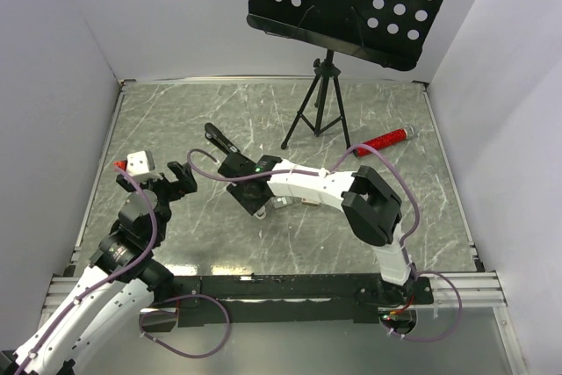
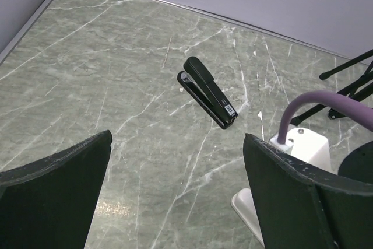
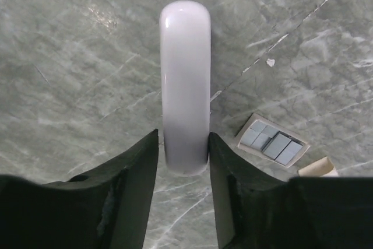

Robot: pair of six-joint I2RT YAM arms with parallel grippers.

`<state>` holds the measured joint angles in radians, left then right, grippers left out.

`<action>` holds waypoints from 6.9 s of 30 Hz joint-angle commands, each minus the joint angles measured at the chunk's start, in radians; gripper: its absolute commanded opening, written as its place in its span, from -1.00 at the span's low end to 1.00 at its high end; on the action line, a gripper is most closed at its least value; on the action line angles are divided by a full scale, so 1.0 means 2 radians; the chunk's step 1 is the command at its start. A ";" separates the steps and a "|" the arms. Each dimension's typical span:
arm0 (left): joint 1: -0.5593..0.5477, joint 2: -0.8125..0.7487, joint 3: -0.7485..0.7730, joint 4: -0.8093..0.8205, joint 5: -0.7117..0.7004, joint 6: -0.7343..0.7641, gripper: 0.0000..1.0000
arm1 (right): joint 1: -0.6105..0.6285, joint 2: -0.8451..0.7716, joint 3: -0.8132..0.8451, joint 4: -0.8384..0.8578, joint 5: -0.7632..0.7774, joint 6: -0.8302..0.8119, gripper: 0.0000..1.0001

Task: Load the staples into the stapler

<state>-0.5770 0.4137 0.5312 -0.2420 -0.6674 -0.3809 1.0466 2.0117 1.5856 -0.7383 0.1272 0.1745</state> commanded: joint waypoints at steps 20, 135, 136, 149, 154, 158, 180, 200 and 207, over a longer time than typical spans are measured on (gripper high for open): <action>0.001 0.004 -0.002 0.029 0.012 0.009 0.99 | -0.006 0.030 -0.142 0.084 -0.036 0.043 -1.00; 0.113 0.856 0.550 -0.190 0.018 -0.346 -0.21 | -0.346 -0.675 -0.459 0.144 0.015 0.100 0.99; 0.113 0.848 0.542 -0.187 0.017 -0.340 -0.30 | -0.345 -0.675 -0.460 0.145 0.015 0.099 0.99; 0.091 0.624 0.330 -0.056 0.144 -0.069 -0.80 | -0.339 -0.680 -0.479 0.169 -0.024 0.092 0.99; 0.013 0.534 0.253 -0.032 0.226 0.069 -0.83 | -0.340 -0.685 -0.488 0.178 -0.050 0.088 0.99; -0.073 0.476 0.187 -0.006 0.304 0.127 -0.87 | -0.339 -0.688 -0.487 0.172 -0.059 0.088 0.99; -0.237 0.575 0.185 -0.032 0.404 0.319 -0.39 | -0.340 -0.672 -0.534 0.230 -0.128 0.113 0.99; -0.241 0.618 0.272 -0.058 0.413 0.312 0.20 | -0.340 -0.733 -0.550 0.229 -0.120 0.076 0.99; -0.241 0.634 0.287 -0.075 0.410 0.317 0.14 | -0.340 -0.744 -0.559 0.225 -0.119 0.078 0.99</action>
<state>-1.0534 1.6650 1.0500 -0.3717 0.1379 0.2279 0.3622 0.5449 0.4812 -0.3073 -0.1207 0.3393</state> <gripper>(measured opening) 0.573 0.994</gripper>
